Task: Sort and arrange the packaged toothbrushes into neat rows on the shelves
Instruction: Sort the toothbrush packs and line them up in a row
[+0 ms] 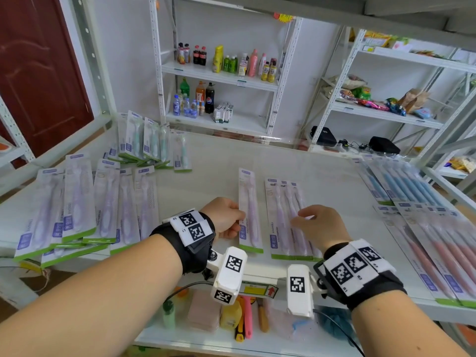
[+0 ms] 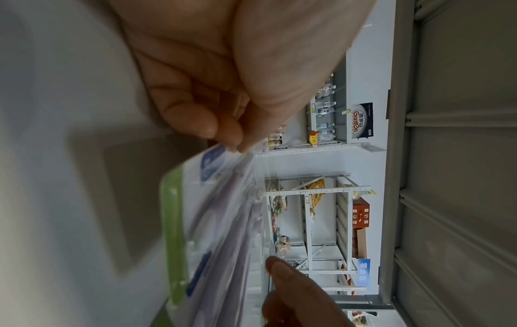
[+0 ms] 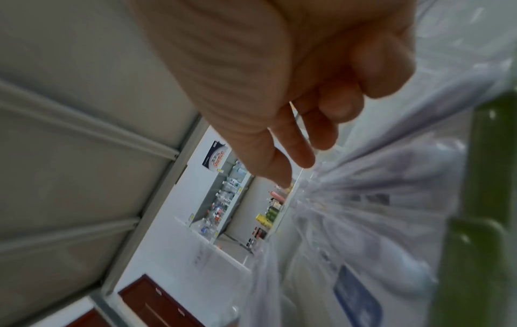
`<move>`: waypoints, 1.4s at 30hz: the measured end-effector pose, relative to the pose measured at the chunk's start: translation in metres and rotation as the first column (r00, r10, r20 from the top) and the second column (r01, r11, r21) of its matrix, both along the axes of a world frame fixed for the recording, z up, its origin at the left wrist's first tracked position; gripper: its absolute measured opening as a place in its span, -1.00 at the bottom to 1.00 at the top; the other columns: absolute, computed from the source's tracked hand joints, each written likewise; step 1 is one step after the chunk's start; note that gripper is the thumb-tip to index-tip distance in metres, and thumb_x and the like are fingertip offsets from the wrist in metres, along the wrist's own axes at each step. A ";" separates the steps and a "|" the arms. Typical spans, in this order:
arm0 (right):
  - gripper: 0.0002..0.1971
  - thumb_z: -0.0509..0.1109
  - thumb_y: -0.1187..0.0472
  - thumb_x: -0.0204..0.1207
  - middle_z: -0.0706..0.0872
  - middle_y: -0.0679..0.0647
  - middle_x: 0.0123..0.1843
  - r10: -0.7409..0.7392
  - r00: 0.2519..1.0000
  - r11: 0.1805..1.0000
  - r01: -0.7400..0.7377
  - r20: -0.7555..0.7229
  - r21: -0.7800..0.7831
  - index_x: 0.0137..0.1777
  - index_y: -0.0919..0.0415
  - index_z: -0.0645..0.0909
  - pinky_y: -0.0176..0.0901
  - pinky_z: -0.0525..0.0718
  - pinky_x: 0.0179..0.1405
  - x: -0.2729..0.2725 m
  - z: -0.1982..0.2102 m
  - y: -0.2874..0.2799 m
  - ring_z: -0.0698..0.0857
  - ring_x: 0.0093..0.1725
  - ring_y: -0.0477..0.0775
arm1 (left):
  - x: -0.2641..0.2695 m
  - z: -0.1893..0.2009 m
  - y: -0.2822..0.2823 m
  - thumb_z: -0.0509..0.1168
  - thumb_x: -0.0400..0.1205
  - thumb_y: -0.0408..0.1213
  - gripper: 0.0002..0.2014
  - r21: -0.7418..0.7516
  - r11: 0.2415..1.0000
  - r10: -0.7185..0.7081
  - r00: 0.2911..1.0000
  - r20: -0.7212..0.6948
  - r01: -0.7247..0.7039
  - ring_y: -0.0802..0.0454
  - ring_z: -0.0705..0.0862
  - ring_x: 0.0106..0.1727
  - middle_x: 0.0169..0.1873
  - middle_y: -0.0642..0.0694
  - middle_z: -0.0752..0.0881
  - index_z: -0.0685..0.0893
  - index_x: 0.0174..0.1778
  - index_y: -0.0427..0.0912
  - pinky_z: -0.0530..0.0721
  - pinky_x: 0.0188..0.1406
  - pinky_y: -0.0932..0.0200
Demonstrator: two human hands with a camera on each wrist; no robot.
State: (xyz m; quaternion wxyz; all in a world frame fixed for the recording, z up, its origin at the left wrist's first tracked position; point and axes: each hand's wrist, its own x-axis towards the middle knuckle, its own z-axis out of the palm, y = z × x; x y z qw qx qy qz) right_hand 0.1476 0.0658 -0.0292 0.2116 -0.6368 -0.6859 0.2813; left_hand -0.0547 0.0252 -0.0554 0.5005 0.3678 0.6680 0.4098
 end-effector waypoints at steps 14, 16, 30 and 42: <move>-0.54 0.43 0.27 0.47 0.62 0.01 0.35 0.054 0.924 0.980 -0.122 -0.378 -0.159 0.38 0.03 0.56 0.01 0.41 0.48 0.045 -0.028 0.012 0.56 0.34 -0.03 | 0.030 -0.001 0.018 0.28 0.61 -0.42 -0.92 -0.015 0.994 -0.105 0.986 -0.133 0.104 0.15 0.62 -0.58 -0.41 -0.12 0.65 0.56 -0.18 -0.18 0.67 -0.56 0.26; -0.53 0.43 0.27 0.47 0.61 0.02 0.35 0.074 0.924 0.978 -0.141 -0.375 -0.155 0.39 0.04 0.55 0.02 0.41 0.49 0.047 -0.029 0.013 0.55 0.36 -0.01 | 0.031 -0.001 0.019 0.30 0.60 -0.42 -0.92 -0.002 0.994 -0.106 0.983 -0.152 0.107 0.07 0.65 -0.49 -0.39 -0.15 0.67 0.57 -0.17 -0.18 0.74 -0.44 0.21; -0.51 0.47 0.23 0.43 0.65 0.00 0.29 0.118 0.920 0.975 -0.179 -0.373 -0.133 0.38 0.02 0.56 0.08 0.43 0.48 0.054 -0.039 0.020 0.59 0.31 -0.01 | 0.053 0.011 0.025 0.38 0.52 0.00 -0.34 -0.081 0.868 -0.374 0.537 -0.756 0.490 -0.07 0.44 0.45 0.48 -0.13 0.41 0.40 0.52 -0.12 0.41 0.35 0.11; -0.55 0.48 0.26 0.43 0.67 0.01 0.27 0.091 0.914 0.981 -0.150 -0.395 -0.121 0.33 0.04 0.60 0.06 0.46 0.46 0.056 -0.042 0.023 0.61 0.28 -0.01 | 0.063 0.014 0.033 0.45 0.46 -0.02 -0.34 -0.129 0.842 -0.427 0.501 -0.753 0.524 -0.02 0.57 0.19 0.31 -0.07 0.54 0.44 0.47 -0.11 0.52 0.08 0.17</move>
